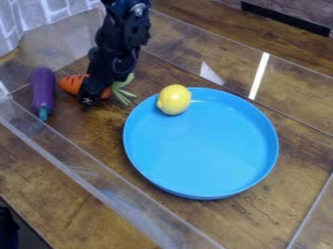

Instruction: Move the carrot to the right side

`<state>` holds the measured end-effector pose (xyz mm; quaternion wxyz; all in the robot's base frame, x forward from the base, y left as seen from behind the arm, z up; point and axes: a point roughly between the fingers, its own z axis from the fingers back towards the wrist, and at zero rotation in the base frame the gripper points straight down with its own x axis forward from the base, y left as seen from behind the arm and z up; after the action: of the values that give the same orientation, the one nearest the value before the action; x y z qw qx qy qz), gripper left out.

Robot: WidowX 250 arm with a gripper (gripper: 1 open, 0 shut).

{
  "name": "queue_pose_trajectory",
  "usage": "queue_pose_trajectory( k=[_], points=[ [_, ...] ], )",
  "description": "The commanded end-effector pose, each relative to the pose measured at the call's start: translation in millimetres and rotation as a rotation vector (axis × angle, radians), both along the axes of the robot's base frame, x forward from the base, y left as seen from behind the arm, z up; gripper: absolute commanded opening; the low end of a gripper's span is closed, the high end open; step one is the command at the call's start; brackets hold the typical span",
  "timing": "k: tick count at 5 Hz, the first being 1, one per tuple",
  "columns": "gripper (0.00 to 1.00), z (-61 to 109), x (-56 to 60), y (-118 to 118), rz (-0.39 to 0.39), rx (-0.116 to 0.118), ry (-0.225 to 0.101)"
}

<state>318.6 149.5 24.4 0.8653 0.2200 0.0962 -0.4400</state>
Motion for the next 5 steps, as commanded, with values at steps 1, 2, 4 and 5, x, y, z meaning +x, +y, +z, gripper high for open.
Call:
queue_pose_trajectory(
  k=[1,2,4,5],
  points=[
    [0.00,5.3,-5.5,-3.6,0.039,0.007,-0.028],
    [0.00,7.0,-9.7,-3.2,0.090,0.010,-0.026],
    [0.00,9.3,-18.2,-2.1,0.193,0.015,-0.023],
    [0.00,12.4,-16.3,-4.7,0.199,0.016,-0.020]
  ],
)
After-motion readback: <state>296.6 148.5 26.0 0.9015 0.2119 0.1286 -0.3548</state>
